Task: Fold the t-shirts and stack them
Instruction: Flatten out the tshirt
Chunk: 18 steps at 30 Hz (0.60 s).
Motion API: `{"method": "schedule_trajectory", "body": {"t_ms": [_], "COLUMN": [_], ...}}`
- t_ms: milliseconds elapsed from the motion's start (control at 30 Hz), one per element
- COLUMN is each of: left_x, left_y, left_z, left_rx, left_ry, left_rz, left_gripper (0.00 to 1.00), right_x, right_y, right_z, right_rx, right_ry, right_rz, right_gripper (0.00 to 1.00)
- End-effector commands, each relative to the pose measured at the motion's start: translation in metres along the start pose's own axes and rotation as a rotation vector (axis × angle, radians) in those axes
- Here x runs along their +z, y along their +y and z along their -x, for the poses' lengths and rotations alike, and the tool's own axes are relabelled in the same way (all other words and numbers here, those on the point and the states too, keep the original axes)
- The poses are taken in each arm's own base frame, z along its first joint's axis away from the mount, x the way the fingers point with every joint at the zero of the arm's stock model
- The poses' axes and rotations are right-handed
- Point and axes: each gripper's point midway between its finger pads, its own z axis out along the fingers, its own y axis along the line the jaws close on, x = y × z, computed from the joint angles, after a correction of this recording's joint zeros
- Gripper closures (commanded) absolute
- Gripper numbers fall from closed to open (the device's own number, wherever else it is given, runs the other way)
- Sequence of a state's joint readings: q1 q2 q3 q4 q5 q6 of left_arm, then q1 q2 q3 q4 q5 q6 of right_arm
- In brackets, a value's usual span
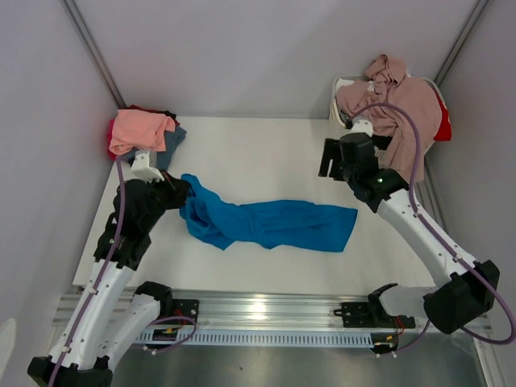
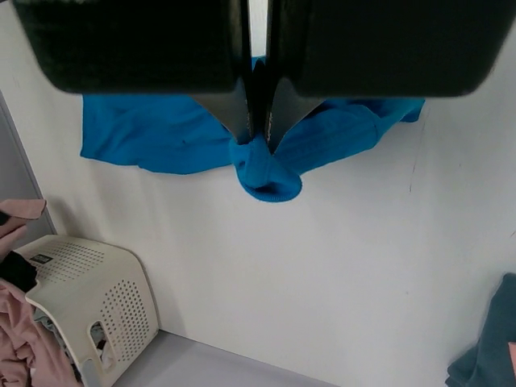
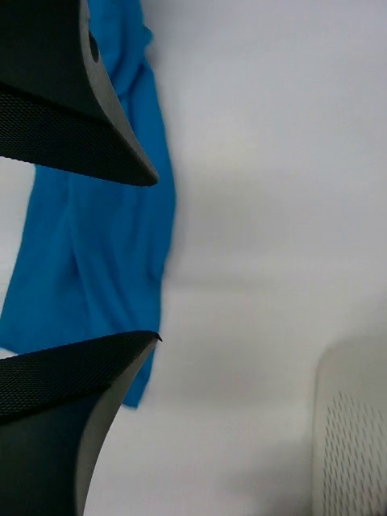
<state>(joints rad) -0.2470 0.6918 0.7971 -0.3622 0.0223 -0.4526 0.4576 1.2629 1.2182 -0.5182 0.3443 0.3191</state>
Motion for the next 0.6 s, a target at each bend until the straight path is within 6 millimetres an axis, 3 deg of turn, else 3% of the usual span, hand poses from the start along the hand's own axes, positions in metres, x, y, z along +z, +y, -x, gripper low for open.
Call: {"method": "schedule_trajectory", "body": {"t_ms": [0,133,200,300,433,567], "left_x": [0.0,0.002,0.002,0.008,0.022,0.034], "left_y": [-0.02,-0.041,-0.048,-0.049,-0.043,-0.04], "left_z": [0.004,-0.002,-0.005,-0.008,0.0,0.023], "left_rx": [-0.018,-0.024,-0.022,-0.026,-0.007,0.034], "left_ry": [-0.02,-0.007,0.007,0.024,0.003,-0.039], "left_rz": [-0.101,-0.224,-0.257,-0.249,-0.201,-0.144], "left_gripper": [1.0,1.0,0.99,1.0,1.0,0.99], "right_x": [0.003,0.005,-0.007,-0.024,-0.043,-0.042], "right_y": [0.058,0.121,0.153,0.186,0.213,0.221], "right_z": [-0.022,-0.063,-0.076,-0.088,-0.105,-0.144], "right_rx": [0.012,0.019,0.011,-0.043,-0.132,-0.182], "right_ry": [0.113,0.257,0.306,0.348,0.405,0.514], "right_rz": [0.208,0.45,0.598,0.748,0.878,0.867], "right_gripper": [0.24,0.25,0.26,0.26,0.29,0.35]}}
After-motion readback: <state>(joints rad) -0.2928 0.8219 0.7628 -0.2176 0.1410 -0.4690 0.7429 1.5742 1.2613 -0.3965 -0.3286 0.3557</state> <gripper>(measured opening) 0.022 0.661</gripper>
